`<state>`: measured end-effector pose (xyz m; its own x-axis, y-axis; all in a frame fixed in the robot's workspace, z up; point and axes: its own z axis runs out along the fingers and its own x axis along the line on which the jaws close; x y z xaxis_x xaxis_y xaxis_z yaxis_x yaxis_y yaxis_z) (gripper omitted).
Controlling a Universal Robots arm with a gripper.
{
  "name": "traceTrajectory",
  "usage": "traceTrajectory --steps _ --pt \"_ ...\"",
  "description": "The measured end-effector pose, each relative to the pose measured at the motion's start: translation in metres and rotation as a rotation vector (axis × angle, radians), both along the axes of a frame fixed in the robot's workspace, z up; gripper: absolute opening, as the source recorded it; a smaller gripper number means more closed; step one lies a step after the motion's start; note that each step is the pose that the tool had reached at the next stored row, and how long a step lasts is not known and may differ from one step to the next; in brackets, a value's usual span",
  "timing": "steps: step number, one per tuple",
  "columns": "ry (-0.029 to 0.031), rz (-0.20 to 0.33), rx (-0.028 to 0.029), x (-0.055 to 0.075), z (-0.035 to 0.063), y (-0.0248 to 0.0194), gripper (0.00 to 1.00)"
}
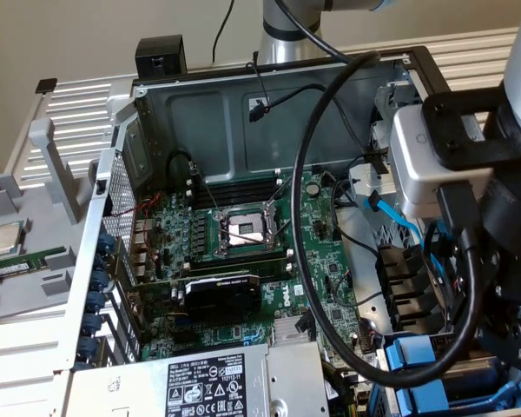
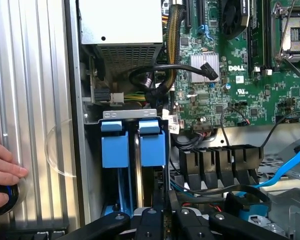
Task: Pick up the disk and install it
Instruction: 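Insert the first disk wire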
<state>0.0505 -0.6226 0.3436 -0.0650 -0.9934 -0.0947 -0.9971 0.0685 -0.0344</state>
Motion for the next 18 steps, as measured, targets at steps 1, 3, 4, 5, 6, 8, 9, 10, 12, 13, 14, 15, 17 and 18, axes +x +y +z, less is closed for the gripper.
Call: traceTrajectory --steps 1,3,4,5,6,8,9,10,12,13,14,15,17,18 --pt "0.0 0.0 -0.0007 0.0 0.0001 0.0002 0.16" --pt "-0.0001 -0.001 -0.0023 0.0 -0.0001 0.0005 0.16" --pt "-0.0002 -0.001 -0.003 0.0 -0.0001 0.0006 0.16" --pt "-0.0003 -0.001 -0.004 0.0 -0.0001 0.0006 0.16" --pt "-0.0004 -0.002 -0.0048 0.0 0.0 0.0006 0.16" --pt "-0.0008 -0.002 -0.0066 0.0 0.0 0.0006 0.16" --pt "-0.0009 -0.002 -0.0077 0.0 0.0 0.0007 0.16" --pt "-0.0011 -0.002 -0.0087 0.0 0.0 0.0007 0.16" --pt "-0.0015 -0.002 -0.0096 0.0 0.0 0.0007 0.16" --pt "-0.0017 -0.002 -0.0098 0.0 0.0 0.0009 0.16" --pt "-0.0019 -0.002 -0.01 0.0 0.0 0.0012 0.16" --pt "-0.0022 -0.002 -0.01 0.0 0.0 0.0015 0.16" --pt "-0.0029 -0.002 -0.01 0.0 0.0 0.0018 0.16" --pt "-0.0032 -0.002 -0.01 0.0 0.0 0.0019 0.16"
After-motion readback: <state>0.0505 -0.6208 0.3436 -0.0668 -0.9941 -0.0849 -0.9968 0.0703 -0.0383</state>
